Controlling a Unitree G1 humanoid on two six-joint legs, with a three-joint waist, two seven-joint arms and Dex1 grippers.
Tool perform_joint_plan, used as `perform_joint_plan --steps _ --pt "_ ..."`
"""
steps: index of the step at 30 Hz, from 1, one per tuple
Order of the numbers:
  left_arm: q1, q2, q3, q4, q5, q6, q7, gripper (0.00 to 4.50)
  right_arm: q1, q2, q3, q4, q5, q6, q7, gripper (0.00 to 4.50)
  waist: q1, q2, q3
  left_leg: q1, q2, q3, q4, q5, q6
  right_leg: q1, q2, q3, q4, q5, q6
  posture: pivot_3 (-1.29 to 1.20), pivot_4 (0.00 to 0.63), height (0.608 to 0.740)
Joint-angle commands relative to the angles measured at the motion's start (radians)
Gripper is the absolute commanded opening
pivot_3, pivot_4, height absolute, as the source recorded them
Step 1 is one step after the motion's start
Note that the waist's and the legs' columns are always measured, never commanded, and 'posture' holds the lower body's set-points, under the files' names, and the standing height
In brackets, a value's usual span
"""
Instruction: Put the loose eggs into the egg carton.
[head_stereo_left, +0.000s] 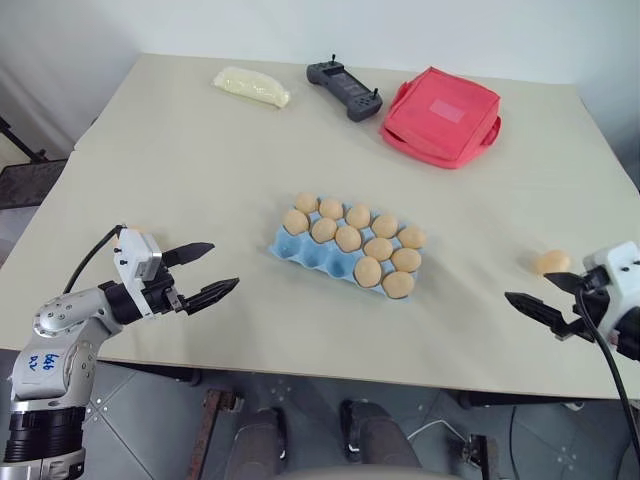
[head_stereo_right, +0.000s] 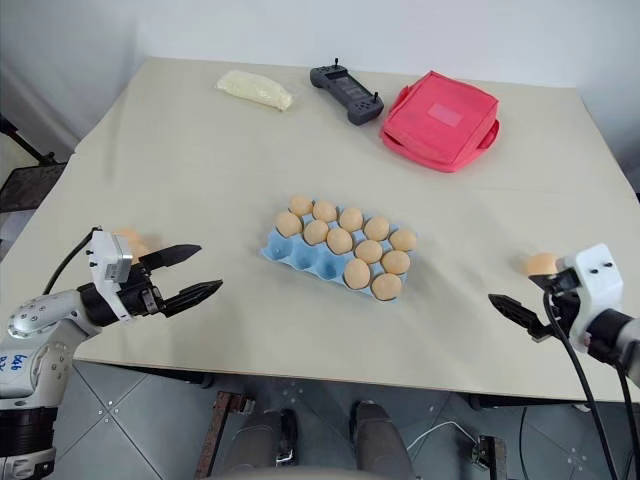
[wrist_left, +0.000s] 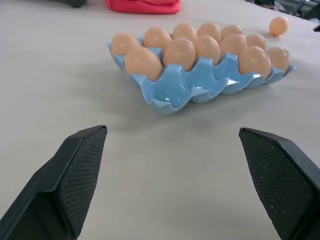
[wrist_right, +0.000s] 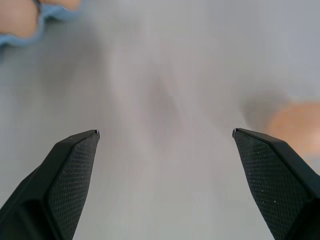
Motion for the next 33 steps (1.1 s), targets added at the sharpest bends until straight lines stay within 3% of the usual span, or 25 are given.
perform_joint_plan --steps 1,6,13,24,32,33 --pt "-0.017 0.007 0.013 -0.037 -0.025 0.001 0.002 4.50 0.002 -0.015 -0.069 0.014 -0.001 -0.016 -0.011 4.46 0.000 0.000 0.000 0.000 0.000 0.000 0.000 0.001 0.000 0.000 0.000 0.000 0.000 0.001 0.000 0.00 0.150 0.740" --pt "-0.032 -0.006 -0.007 -0.050 -0.023 0.012 0.011 4.50 -0.020 -0.009 -0.051 0.068 -0.037 -0.052 -0.051 4.46 0.004 0.000 0.000 0.000 0.000 0.000 0.000 0.002 0.000 0.000 0.000 0.000 0.000 0.003 -0.002 0.00 0.150 0.740" --pt "-0.050 -0.034 -0.036 -0.075 -0.020 0.021 0.040 4.50 -0.191 0.055 0.024 0.210 -0.095 -0.134 -0.175 4.46 0.004 0.001 0.000 0.000 0.000 0.000 0.000 0.002 -0.001 0.000 0.002 0.000 0.000 0.003 -0.001 0.00 0.150 0.740" --pt "-0.056 -0.055 -0.057 -0.097 -0.019 0.025 0.070 4.50 -0.502 0.109 0.182 0.627 -0.223 -0.271 -0.303 4.46 0.004 0.002 0.001 0.000 0.000 0.004 0.004 0.003 -0.001 -0.002 0.003 0.003 0.005 0.003 -0.001 0.00 0.150 0.740" --pt "-0.024 -0.063 -0.048 -0.125 -0.020 0.019 0.091 4.50 -0.546 0.114 0.231 0.755 -0.257 -0.310 -0.308 4.46 0.004 0.003 0.001 0.000 0.001 0.006 0.004 0.003 -0.001 -0.002 0.004 0.005 0.006 0.003 0.000 0.00 0.150 0.740" --pt "-0.021 -0.064 -0.049 -0.126 -0.019 0.017 0.092 4.50 -0.544 0.116 0.232 0.756 -0.256 -0.311 -0.309 4.29 0.004 0.003 0.001 0.000 0.001 0.006 0.004 0.003 -0.001 -0.002 0.004 0.005 0.006 0.003 0.000 0.00 0.150 0.740"
